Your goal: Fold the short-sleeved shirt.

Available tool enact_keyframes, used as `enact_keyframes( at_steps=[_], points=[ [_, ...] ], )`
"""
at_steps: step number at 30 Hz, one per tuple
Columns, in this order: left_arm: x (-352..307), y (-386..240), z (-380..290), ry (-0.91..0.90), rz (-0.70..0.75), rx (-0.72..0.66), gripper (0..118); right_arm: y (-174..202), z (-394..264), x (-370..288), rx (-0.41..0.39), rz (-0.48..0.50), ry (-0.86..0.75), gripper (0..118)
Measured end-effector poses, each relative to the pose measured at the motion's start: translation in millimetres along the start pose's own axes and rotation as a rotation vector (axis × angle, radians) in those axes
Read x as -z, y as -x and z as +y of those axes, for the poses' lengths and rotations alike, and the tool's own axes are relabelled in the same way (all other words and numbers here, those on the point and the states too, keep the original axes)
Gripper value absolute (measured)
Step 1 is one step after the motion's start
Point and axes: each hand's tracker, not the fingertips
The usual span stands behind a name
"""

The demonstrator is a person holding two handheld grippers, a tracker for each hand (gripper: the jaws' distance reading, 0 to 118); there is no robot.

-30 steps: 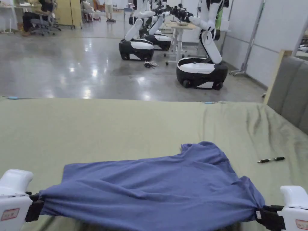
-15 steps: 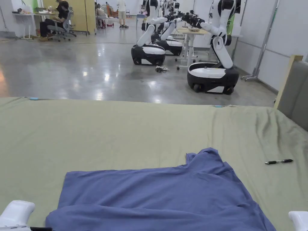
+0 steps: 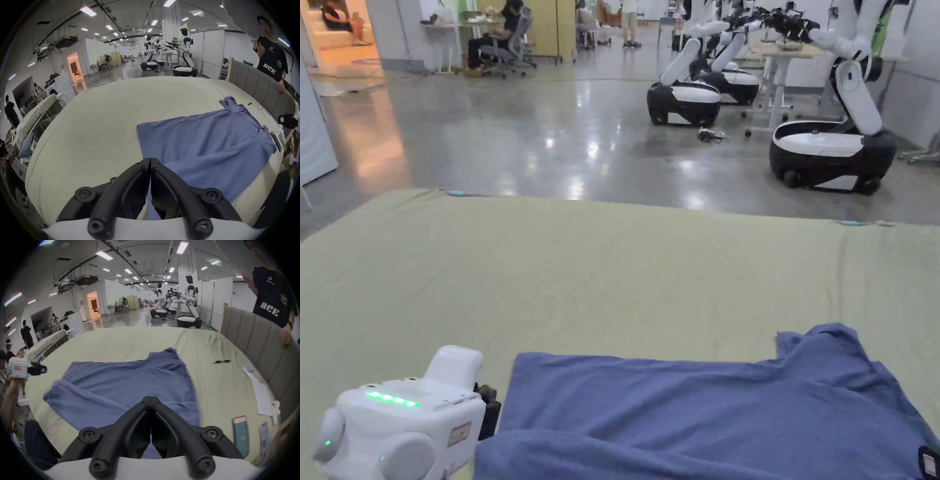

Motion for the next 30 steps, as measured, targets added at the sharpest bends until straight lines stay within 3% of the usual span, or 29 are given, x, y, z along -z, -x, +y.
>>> enact_keyframes(
  at_steps=[3, 4, 9, 13, 14, 15, 16, 17, 18, 19, 22, 23, 24, 26, 27, 30],
  points=[
    [59, 2, 30, 0.021, 0.023, 0.007, 77, 14, 8, 25, 0.022, 0.039, 0.012, 1],
    [81, 5, 40, 0.046, 0.046, 0.024, 82, 17, 11, 32, 0.018, 0.042, 0.017, 1],
    [174, 19, 68, 0.132, 0.098, 0.029, 82, 0, 19, 70, 0.01, 0.022, 0.05, 1],
    [211, 17, 62, 0.238, 0.08, 0.094, 71, -32, 36, 104, 0.003, -0.048, 0.095, 1],
    [208, 13, 62, 0.224, 0.015, 0.104, 59, -43, 40, 117, -0.002, -0.084, 0.113, 1],
    [204, 8, 64, 0.215, -0.021, 0.083, 32, -55, 43, 132, -0.004, -0.12, 0.123, 1],
    [184, -7, 64, 0.204, 0.011, 0.081, 11, -70, 46, 150, 0.012, -0.148, 0.134, 18],
    [175, -15, 64, 0.165, 0.043, 0.146, 10, -84, 49, 169, 0.041, -0.143, 0.162, 53],
    [168, -20, 66, 0.141, 0.039, 0.168, 9, -96, 51, 188, 0.061, -0.132, 0.224, 99],
    [156, -24, 69, 0.104, 0.023, 0.163, 9, -109, 54, 209, 0.078, -0.145, 0.264, 118],
    [114, -28, 80, 0.032, 0.01, 0.139, 9, -126, 65, 242, 0.088, -0.166, 0.245, 107],
    [105, -29, 82, 0.024, 0.001, 0.135, 9, -132, 67, 249, 0.124, -0.155, 0.24, 106],
    [98, -24, 85, 0.015, -0.004, 0.131, 8, -135, 68, 256, 0.162, -0.169, 0.256, 97],
    [88, -21, 87, 0.007, 0.005, 0.122, 8, -144, 67, 270, 0.224, -0.166, 0.401, 0],
    [83, -20, 87, 0.0, 0.015, 0.125, 8, -146, 65, 266, 0.239, -0.156, 0.411, 0],
    [65, -9, 86, -0.011, 0.026, 0.121, 8, -138, 74, 220, 0.226, -0.134, 0.233, 0]
  ],
)
